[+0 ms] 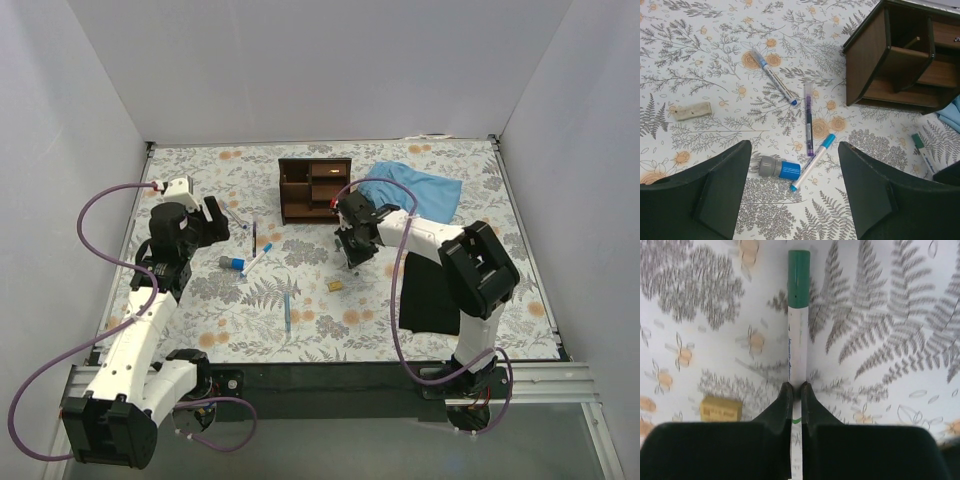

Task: Sort the stationery into containers
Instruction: Pick up the pen from the center of the board.

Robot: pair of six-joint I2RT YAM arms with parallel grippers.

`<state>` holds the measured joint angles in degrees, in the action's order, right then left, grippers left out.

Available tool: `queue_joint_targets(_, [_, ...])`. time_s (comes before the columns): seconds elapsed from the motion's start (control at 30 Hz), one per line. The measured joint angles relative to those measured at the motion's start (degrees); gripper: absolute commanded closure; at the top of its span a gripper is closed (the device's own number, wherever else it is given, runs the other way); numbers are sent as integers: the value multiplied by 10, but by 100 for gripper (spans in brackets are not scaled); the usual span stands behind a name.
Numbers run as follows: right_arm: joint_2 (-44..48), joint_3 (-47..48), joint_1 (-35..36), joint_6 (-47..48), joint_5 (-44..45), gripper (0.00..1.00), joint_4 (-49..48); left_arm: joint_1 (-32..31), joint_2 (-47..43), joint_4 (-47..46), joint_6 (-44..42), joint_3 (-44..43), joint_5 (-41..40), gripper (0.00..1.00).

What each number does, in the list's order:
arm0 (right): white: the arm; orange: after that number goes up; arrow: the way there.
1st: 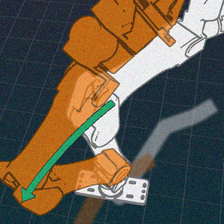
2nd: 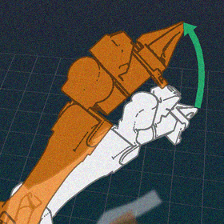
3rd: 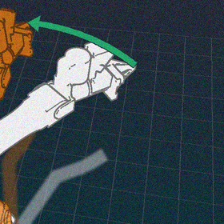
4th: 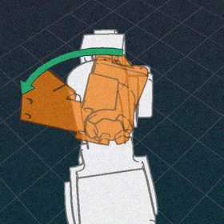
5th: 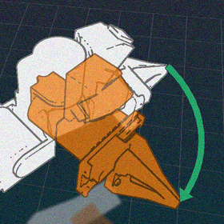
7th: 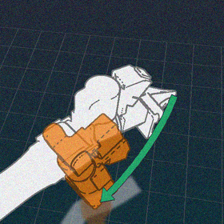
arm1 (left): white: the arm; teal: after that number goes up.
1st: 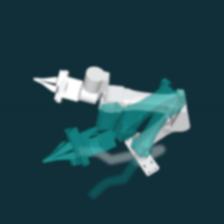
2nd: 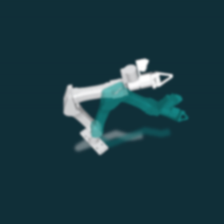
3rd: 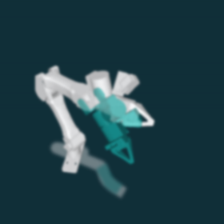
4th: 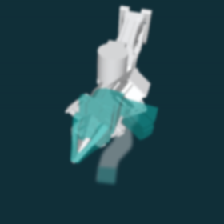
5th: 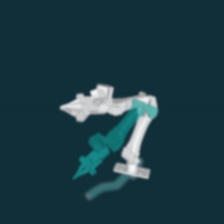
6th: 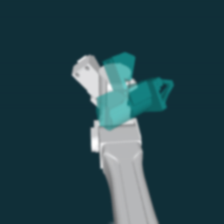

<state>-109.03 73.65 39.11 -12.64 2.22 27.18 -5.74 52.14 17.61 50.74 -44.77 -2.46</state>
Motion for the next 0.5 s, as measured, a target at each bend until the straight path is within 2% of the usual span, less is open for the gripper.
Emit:
queue_joint_targets(0.2, [113,-23,6,54,-37,99,40,0,5,-18,-4,3,33,29])
queue_joint_targets(0.37, [224,9,6,95,-81,99,5,1,46,-37,-8,-6,167,30])
queue_joint_targets(0.43, [248,13,6,103,-93,99,-39,0,80,-48,4,-29,219,54])
queue_joint_targets(0.5, [250,17,6,112,-104,99,-79,2,122,-73,24,-61,268,100])
